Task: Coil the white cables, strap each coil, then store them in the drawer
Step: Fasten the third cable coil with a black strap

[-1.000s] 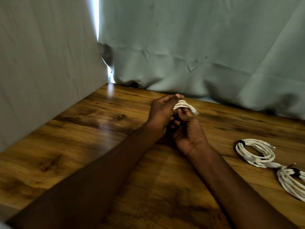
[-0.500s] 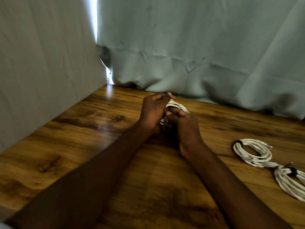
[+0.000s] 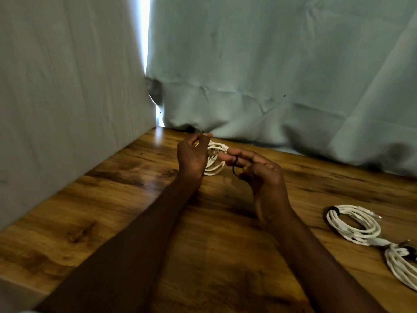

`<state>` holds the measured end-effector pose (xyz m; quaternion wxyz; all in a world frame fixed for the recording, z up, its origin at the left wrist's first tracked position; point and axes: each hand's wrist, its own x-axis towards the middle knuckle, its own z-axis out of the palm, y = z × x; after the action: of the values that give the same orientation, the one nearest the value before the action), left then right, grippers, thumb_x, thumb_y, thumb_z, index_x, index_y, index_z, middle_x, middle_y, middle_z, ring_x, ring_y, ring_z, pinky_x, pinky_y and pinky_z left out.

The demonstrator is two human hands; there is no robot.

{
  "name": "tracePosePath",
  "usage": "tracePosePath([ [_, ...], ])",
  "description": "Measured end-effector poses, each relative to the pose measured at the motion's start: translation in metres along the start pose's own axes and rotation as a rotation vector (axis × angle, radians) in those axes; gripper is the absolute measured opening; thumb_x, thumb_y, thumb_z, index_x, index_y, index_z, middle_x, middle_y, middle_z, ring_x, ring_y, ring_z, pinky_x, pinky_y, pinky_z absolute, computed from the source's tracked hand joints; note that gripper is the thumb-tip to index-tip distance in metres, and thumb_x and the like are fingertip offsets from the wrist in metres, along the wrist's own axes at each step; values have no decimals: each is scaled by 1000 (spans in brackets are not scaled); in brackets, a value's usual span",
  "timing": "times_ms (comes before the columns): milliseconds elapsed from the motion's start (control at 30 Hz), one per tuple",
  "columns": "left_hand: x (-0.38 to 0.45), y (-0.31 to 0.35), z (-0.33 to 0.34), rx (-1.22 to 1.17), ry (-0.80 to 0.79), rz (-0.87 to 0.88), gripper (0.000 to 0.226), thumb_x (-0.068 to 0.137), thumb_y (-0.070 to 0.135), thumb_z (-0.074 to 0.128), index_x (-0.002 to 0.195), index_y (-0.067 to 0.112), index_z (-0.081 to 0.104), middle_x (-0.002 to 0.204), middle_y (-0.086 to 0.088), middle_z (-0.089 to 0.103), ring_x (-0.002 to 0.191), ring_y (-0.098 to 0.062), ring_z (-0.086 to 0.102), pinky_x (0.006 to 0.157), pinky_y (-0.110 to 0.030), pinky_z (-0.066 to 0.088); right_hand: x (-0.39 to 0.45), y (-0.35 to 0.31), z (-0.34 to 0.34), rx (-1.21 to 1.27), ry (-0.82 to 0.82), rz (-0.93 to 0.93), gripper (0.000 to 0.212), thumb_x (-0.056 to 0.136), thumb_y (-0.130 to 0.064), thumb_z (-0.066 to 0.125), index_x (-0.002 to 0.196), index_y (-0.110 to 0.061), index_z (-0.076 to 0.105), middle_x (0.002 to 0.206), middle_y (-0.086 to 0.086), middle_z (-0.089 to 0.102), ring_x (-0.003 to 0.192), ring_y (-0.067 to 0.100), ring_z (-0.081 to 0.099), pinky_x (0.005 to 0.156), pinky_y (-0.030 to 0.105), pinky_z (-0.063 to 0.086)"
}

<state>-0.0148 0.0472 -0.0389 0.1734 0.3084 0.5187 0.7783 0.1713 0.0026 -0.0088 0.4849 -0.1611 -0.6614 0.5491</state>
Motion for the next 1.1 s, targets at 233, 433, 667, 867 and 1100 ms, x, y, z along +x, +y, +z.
tracePosePath([
  [233,-8,3,1,119,-88,174,20,89,29,61,96,29,79,96,6,77,93,-13,72,88,-40,58,3,1,-4,-74,190,-177,18,96,-16,66,105,-4,76,96,5,81,88,3,71,76,18,50],
  [433,-7,-1,3,145,-120,198,22,90,25,60,96,16,79,95,2,78,93,-14,72,87,-37,56,11,3,-19,87,152,-55,28,96,1,60,106,-18,77,107,5,79,89,9,61,74,23,45],
  [667,-7,-2,3,132,-131,194,22,89,27,59,97,18,78,94,1,77,86,-19,71,81,-41,57,9,-1,-16,88,184,-73,21,93,-12,67,112,-14,75,98,3,79,92,10,68,76,26,49],
  [867,-14,3,2,211,-161,283,20,93,16,59,100,19,77,90,2,74,76,-14,67,72,-32,53,15,2,-27,-6,271,-173,16,100,-26,62,102,-23,77,108,2,70,106,16,61,90,39,43],
  [1100,-20,11,3,226,-233,294,19,99,16,59,103,17,78,88,8,74,74,-2,67,68,-20,51,13,-4,-29,191,355,100,19,100,-21,63,115,-14,73,74,-1,69,73,12,66,58,21,47],
])
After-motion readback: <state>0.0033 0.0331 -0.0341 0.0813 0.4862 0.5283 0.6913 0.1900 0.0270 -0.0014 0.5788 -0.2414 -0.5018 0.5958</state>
